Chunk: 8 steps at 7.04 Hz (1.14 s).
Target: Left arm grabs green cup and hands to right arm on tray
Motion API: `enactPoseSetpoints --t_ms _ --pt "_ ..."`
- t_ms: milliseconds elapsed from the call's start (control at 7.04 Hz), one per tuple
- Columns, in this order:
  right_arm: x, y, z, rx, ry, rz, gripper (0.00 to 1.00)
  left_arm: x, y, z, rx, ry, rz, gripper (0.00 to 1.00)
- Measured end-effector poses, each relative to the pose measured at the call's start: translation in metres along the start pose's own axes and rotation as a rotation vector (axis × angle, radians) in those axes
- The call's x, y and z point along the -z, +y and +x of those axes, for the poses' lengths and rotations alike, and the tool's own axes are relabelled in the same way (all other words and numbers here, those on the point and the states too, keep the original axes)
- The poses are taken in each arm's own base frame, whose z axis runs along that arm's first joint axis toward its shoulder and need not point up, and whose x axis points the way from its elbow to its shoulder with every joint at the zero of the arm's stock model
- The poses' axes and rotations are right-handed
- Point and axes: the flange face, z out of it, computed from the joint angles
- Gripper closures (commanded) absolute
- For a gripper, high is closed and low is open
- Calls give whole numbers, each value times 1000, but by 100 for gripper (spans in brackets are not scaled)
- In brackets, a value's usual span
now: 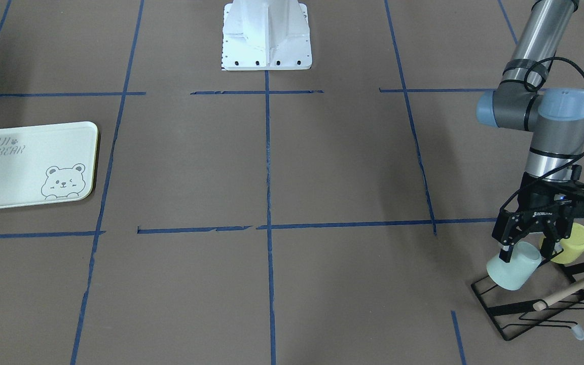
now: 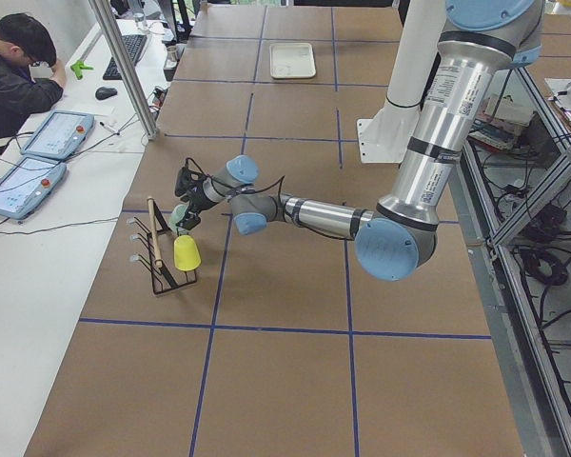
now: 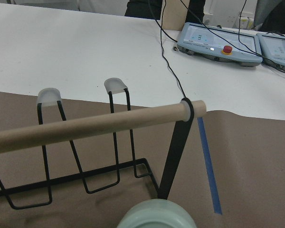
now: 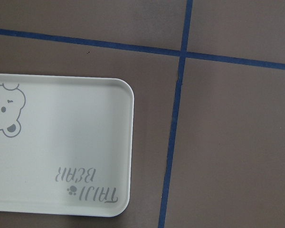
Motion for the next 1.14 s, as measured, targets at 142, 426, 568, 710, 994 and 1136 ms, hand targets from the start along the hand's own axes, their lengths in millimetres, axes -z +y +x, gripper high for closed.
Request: enactPoseSetpoints --t_ms 142,426,568,710,994,1136 --pt "0 0 0 0 0 0 0 0 0 1 -1 2 -2 0" --pt "0 0 0 0 0 0 0 2 -1 6 -3 7 -6 0" --pt "0 0 0 0 0 1 0 2 -3 7 -3 7 -6 1" --pt "1 0 -1 1 0 1 0 1 -3 7 -2 5 -7 8" --pt "1 0 -1 1 0 2 0 1 -2 6 -3 2 -7 22" --pt "1 0 -1 1 0 2 0 1 -2 6 -4 1 -7 39"
